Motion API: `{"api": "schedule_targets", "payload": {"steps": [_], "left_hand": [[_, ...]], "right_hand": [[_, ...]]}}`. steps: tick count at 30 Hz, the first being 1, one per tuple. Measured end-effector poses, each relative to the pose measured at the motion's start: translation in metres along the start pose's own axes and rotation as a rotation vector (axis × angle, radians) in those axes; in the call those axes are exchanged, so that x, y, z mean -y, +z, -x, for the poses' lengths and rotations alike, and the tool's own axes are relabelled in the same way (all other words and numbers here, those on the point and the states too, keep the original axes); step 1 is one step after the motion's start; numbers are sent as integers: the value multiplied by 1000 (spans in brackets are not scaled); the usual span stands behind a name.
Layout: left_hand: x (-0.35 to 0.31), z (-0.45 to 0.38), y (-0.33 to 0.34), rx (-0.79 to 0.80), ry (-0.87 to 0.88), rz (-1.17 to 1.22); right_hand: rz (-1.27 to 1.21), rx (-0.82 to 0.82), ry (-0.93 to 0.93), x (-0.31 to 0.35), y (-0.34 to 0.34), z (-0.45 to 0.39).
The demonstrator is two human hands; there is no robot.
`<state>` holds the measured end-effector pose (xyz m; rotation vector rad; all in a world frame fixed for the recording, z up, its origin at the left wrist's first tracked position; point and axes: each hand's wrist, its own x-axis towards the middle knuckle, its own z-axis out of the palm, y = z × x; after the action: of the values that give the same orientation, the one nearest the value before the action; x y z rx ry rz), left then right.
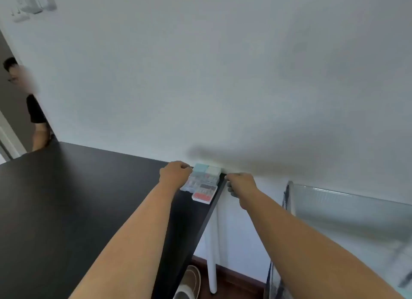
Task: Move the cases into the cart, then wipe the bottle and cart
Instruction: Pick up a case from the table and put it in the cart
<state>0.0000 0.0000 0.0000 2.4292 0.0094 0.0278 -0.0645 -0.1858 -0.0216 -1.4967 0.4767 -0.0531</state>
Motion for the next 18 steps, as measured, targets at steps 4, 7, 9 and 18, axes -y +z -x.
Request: {"api": "schedule_targets", "payload": {"steps": [4, 7, 9, 18], "left_hand": [[2, -29, 13, 35, -44, -154], [4, -51, 27, 58, -30, -229], [2, -61, 35, 61, -31, -280], [-28, -73, 60, -34, -91, -500]], "right_hand": [[11, -26, 44, -4, 11, -30], [-15, -26, 89, -9, 18, -50], [-3, -37, 97, -11, 19, -62], [-103, -135, 191, -20, 29, -89]]}}
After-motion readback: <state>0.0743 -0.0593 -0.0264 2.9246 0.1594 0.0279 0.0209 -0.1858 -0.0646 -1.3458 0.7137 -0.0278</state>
